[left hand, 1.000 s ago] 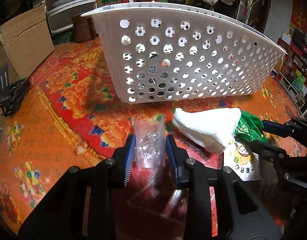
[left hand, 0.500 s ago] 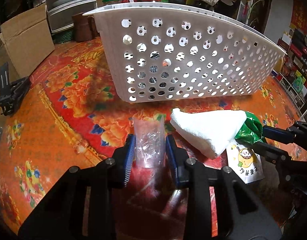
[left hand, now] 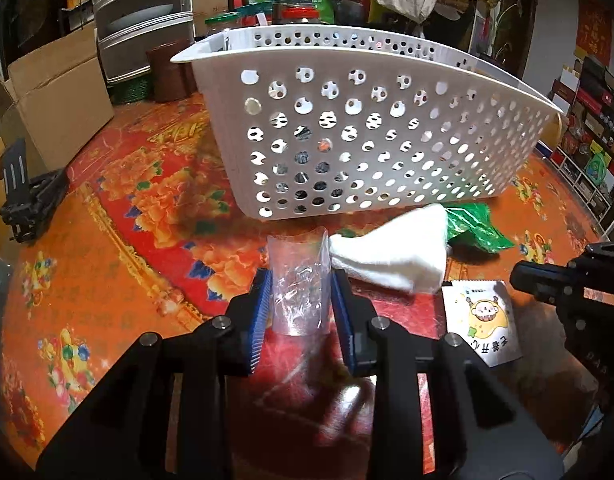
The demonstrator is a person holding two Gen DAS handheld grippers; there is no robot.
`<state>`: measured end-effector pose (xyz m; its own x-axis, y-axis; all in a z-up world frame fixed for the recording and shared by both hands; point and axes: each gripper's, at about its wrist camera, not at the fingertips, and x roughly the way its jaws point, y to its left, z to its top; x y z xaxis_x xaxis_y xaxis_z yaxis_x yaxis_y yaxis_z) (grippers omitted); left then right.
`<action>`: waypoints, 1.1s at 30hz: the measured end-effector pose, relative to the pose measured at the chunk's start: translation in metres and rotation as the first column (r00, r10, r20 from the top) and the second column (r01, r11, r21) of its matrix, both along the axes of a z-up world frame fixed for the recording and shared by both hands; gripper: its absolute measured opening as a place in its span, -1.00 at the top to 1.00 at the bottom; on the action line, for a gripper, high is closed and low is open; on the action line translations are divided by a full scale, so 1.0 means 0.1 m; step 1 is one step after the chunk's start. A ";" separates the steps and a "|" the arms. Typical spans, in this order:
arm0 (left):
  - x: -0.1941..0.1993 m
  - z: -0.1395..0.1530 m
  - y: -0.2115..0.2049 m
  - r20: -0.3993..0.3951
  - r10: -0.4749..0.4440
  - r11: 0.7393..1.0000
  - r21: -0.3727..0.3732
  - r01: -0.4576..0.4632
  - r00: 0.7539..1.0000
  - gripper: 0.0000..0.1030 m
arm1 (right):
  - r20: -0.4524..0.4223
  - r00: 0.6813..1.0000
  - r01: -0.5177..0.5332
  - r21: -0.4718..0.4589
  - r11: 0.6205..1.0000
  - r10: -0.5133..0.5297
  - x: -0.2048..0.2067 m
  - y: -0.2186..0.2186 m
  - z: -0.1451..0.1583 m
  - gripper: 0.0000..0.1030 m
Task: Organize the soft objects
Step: 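Grasp the green packet with the right tool while the left tool holds the clear bag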
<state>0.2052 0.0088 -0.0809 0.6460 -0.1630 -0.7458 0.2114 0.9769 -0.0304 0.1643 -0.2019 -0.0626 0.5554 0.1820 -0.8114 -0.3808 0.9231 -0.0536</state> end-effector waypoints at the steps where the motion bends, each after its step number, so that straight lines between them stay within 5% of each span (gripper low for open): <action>1: -0.01 0.01 0.00 0.002 0.004 1.000 -0.001 -0.004 1.000 0.47 | -0.002 1.000 0.002 0.001 1.000 -0.002 0.00 -0.01 0.00 1.00; 7: -0.03 0.02 0.02 0.004 0.003 1.000 -0.007 -0.002 1.000 0.47 | 0.026 1.000 -0.010 0.039 0.999 0.009 0.01 -0.07 0.11 1.00; 17: 0.02 -0.01 0.04 -0.008 0.006 1.000 -0.014 -0.006 1.000 0.46 | 0.002 0.997 -0.077 -0.057 0.995 0.078 0.27 0.26 -0.02 0.94; 20: 0.02 -0.02 0.04 -0.008 0.006 1.000 -0.014 -0.006 1.000 0.46 | 0.011 0.996 -0.084 -0.076 0.994 0.085 0.27 0.32 -0.02 0.74; 22: 0.02 -0.02 0.04 -0.008 0.005 1.000 -0.014 -0.006 1.000 0.46 | 0.021 0.996 -0.081 -0.114 0.990 0.084 0.26 0.37 -0.03 0.27; 25: 0.03 -0.03 0.05 -0.007 0.003 1.000 -0.013 -0.003 1.000 0.46 | 0.047 0.996 -0.073 -0.145 0.987 0.081 0.26 0.39 -0.03 0.00; 30: 0.04 -0.04 0.05 -0.013 0.000 1.000 -0.014 -0.001 1.000 0.46 | 0.033 0.998 -0.052 -0.141 0.989 0.057 0.37 0.37 -0.08 0.06; 33: 0.04 -0.04 0.05 -0.013 0.001 1.000 -0.015 -0.001 1.000 0.46 | 0.022 0.999 -0.044 -0.149 0.988 0.047 0.42 0.35 -0.12 0.57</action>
